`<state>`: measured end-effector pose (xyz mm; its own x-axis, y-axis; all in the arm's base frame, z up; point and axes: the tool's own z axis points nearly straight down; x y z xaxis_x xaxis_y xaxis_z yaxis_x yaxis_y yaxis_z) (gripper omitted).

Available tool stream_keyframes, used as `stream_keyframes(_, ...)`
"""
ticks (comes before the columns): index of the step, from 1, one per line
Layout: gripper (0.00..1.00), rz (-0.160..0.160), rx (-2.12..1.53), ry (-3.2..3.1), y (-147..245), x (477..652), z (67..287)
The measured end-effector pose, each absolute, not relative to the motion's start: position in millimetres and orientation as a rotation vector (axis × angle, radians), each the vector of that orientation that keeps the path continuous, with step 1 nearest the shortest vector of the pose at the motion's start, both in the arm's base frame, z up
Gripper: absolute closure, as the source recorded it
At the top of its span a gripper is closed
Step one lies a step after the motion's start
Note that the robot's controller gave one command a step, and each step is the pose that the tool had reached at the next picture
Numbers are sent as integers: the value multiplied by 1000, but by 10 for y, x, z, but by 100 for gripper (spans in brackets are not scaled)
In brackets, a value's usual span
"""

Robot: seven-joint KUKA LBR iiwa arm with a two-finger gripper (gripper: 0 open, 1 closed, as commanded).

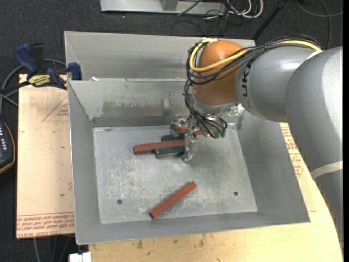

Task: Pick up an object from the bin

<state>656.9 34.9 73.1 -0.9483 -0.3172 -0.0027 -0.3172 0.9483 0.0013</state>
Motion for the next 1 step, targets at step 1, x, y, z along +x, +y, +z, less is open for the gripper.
stream_keyframes(1,100,-3,-737,3042,236,6535,2075)
